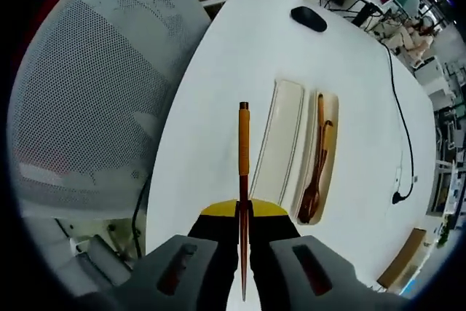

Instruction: Arrange the utensils inside the cutlery case until each visible utensil rests in its matching compartment.

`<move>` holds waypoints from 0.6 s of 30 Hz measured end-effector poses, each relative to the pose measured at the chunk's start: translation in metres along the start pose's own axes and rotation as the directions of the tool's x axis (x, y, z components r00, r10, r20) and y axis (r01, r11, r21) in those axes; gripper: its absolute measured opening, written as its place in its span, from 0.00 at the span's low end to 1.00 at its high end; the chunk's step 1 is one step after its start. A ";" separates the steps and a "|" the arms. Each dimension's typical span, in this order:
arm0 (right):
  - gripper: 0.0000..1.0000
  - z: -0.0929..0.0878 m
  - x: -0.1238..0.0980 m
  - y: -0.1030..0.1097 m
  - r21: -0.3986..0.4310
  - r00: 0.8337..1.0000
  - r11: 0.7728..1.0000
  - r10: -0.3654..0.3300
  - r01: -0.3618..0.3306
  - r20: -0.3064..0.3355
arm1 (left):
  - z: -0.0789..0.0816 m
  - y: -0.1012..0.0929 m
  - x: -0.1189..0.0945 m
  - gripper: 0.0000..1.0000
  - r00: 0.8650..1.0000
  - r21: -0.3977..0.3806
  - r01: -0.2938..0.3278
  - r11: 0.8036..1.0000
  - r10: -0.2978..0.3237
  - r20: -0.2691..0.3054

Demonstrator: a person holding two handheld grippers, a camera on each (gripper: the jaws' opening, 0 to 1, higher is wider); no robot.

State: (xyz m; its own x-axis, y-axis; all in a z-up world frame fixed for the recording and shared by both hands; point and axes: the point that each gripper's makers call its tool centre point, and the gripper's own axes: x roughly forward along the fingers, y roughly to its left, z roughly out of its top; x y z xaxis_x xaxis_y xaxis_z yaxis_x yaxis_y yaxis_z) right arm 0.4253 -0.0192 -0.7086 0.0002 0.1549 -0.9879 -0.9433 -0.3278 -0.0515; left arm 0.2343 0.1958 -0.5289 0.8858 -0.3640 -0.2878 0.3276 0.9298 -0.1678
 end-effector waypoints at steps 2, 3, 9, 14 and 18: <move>0.01 -0.002 -0.002 0.006 -0.007 0.999 0.999 0.039 -0.039 -0.019 | -0.002 0.000 0.000 0.92 1.000 -0.006 0.002 1.000 -0.002 -0.011; 0.01 -0.001 -0.005 0.005 -0.008 0.999 0.999 0.034 -0.034 -0.017 | -0.003 -0.001 0.001 0.92 1.000 -0.006 0.006 1.000 -0.006 -0.017; 0.01 -0.003 -0.018 -0.009 -0.012 1.000 1.000 -0.002 0.002 -0.016 | -0.001 0.000 -0.003 0.92 1.000 0.012 -0.009 1.000 0.009 -0.003; 0.01 -0.007 -0.016 -0.018 -0.012 0.998 0.999 -0.052 0.052 -0.037 | -0.003 0.001 -0.007 0.92 1.000 0.003 -0.014 1.000 0.014 -0.011; 0.01 -0.006 -0.015 -0.017 -0.008 0.998 0.999 -0.037 0.037 -0.042 | -0.007 0.006 -0.010 0.90 0.999 0.014 -0.038 0.999 0.038 -0.024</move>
State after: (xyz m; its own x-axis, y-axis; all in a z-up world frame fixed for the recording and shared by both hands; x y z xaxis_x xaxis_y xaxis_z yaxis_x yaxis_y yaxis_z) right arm 0.4439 -0.0217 -0.6939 0.0490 0.1272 -0.9907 -0.9399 -0.3296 -0.0888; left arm 0.2251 0.2042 -0.5333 0.8895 -0.3295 -0.3165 0.2983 0.9436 -0.1437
